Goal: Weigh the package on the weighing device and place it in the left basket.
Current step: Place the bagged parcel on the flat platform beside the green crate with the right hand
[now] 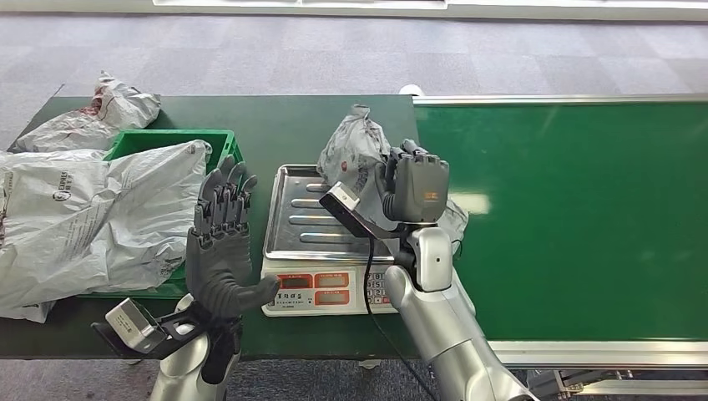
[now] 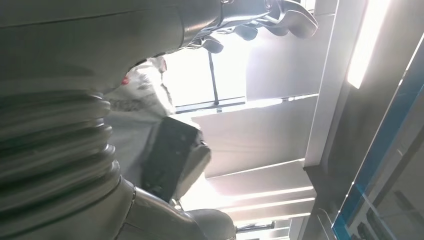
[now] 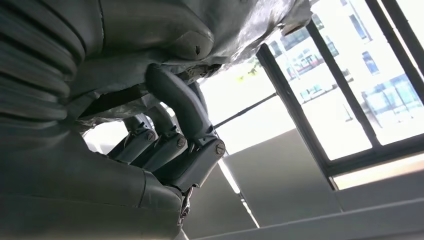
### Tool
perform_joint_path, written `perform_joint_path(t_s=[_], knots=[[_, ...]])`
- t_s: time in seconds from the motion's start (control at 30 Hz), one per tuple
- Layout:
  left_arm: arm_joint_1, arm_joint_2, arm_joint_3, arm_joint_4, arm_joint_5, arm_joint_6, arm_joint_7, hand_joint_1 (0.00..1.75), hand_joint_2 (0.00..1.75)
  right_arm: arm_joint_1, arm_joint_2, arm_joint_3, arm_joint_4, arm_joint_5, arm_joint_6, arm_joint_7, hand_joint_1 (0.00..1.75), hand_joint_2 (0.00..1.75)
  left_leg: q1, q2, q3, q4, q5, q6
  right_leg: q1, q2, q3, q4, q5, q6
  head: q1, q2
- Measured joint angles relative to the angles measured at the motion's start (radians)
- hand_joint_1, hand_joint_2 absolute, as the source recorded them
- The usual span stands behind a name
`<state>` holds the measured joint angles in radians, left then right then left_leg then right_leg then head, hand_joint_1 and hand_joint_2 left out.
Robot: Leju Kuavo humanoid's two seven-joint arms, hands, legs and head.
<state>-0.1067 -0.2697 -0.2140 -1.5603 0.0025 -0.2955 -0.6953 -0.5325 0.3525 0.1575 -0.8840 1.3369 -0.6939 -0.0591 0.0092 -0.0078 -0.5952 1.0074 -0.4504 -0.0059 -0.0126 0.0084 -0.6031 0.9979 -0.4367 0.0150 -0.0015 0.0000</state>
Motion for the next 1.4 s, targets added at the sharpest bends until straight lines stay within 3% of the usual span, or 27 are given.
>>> perform_joint_path(t_s=[0.17, 0.4, 0.53, 0.93, 1.3, 1.4], knots=[[-0.002, 0.0, 0.0, -0.007, -0.002, -0.012, 0.004, 0.0, 1.75, -0.043, 0.0, -0.017, 0.103, 0.033, 0.033, 0.052, 0.0, 1.75, 0.0, 0.0, 0.0, 0.0, 0.0, 0.0, 0.0, 0.0, 0.0, 0.0, 0.0, 0.0, 0.0, 0.0], [-0.002, 0.0, 0.0, -0.012, -0.002, -0.012, 0.005, 0.0, 1.75, -0.068, 0.001, -0.019, 0.162, 0.036, 0.041, 0.061, 0.0, 1.75, 0.0, 0.0, 0.0, 0.0, 0.0, 0.0, 0.0, 0.0, 0.0, 0.0, 0.0, 0.0, 0.0, 0.0], [-0.002, 0.0, 0.0, -0.012, -0.007, -0.012, 0.005, 0.0, 1.75, -0.071, 0.002, -0.019, 0.174, 0.031, 0.053, 0.061, 0.0, 0.0, 0.0, 0.0, 0.0, 0.0, 0.0, 0.0, 0.0, 0.0, 0.0, 0.0, 0.0, 0.0, 0.0, 0.0], [0.022, 0.003, 0.0, -0.039, -0.033, -0.011, 0.004, 0.0, 1.75, -0.025, 0.002, -0.002, 0.046, -0.009, 0.128, 0.06, 0.0, 0.0, 0.0, 0.0, -0.001, 0.0, 0.0, 0.0, 0.0, 0.0, -0.001, 0.0, 0.0, 0.0, 0.0, 0.0], [0.039, 0.003, 0.0, -0.052, -0.043, -0.008, 0.005, 0.0, 1.75, -0.002, 0.002, 0.015, -0.014, -0.026, 0.125, 0.058, 0.0, 0.0, 0.0, 0.0, -0.001, 0.0, 0.0, 0.0, 0.0, 0.0, -0.001, 0.0, 0.0, 0.0, 0.0, 0.0], [0.047, 0.004, 0.0, -0.057, -0.05, -0.003, 0.006, 0.0, 1.75, 0.029, 0.002, 0.019, -0.071, -0.096, 0.052, -0.038, 0.0, 1.31, 0.0, 0.0, -0.001, 0.0, 0.0, 0.0, 0.0, 0.0, -0.001, 0.0, 0.0, 0.0, 0.0, 0.0]])
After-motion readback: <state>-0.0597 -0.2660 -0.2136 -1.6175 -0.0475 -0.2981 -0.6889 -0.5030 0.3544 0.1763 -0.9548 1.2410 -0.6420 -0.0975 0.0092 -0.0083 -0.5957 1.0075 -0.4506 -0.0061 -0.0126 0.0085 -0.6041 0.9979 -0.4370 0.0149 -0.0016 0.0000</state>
